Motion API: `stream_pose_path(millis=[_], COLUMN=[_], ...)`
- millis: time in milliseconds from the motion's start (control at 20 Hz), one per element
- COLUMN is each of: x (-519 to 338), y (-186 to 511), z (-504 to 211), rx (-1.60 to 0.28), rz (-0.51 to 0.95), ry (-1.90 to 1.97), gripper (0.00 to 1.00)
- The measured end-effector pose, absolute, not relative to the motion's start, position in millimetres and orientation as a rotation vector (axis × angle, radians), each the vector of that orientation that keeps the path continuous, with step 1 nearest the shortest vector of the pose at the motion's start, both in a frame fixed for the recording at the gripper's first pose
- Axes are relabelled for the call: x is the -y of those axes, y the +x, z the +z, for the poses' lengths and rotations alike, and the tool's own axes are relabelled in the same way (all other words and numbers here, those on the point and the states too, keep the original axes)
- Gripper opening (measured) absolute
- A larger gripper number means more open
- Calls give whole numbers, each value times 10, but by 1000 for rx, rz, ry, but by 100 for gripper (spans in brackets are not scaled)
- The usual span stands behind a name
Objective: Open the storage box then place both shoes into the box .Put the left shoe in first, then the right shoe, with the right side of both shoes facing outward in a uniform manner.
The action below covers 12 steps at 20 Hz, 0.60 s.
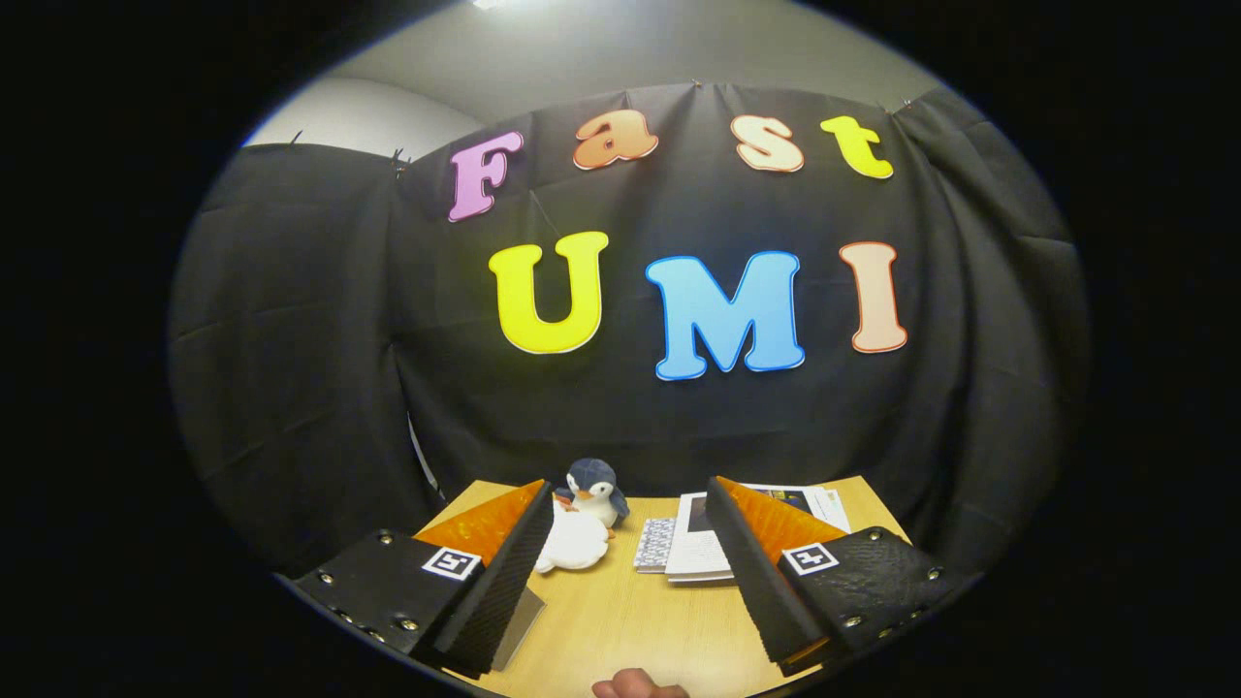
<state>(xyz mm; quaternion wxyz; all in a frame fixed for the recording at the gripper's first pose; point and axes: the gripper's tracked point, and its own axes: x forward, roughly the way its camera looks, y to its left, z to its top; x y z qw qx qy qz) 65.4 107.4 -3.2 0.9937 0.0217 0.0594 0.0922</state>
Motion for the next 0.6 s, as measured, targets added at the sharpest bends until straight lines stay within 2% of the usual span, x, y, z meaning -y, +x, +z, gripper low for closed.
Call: stream_pose_path(millis=[300,600], x=[-701,-384], y=[445,509], z=[276,173], rx=[49,78], rz=[76,44], ry=[1,25], gripper=[97,98])
